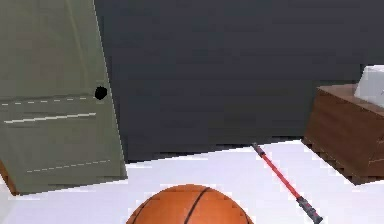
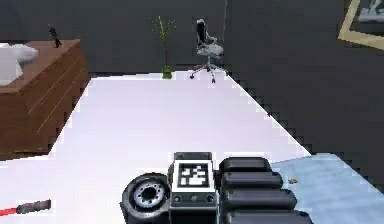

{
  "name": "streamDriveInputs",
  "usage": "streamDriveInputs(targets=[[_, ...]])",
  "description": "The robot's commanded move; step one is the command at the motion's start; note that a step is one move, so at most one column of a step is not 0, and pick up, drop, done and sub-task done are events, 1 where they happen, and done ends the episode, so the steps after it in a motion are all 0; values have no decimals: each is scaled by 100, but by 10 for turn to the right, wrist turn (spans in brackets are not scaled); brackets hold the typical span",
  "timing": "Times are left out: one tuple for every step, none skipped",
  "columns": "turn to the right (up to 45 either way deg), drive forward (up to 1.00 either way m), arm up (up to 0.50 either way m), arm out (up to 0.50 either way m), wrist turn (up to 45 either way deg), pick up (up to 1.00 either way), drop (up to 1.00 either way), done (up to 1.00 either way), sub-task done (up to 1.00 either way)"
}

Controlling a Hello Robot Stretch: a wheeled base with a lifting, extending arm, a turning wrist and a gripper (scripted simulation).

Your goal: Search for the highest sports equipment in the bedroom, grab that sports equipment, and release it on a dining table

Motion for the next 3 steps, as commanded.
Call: streamDriveInputs(targets=[[0, 40, 0, 0, 0, 0, 0, 0, 0], [-450, 0, 0, 0, 0, 0, 0, 0, 0], [-330, 0, 0, 0, 0, 0, 0, 0, 0]])
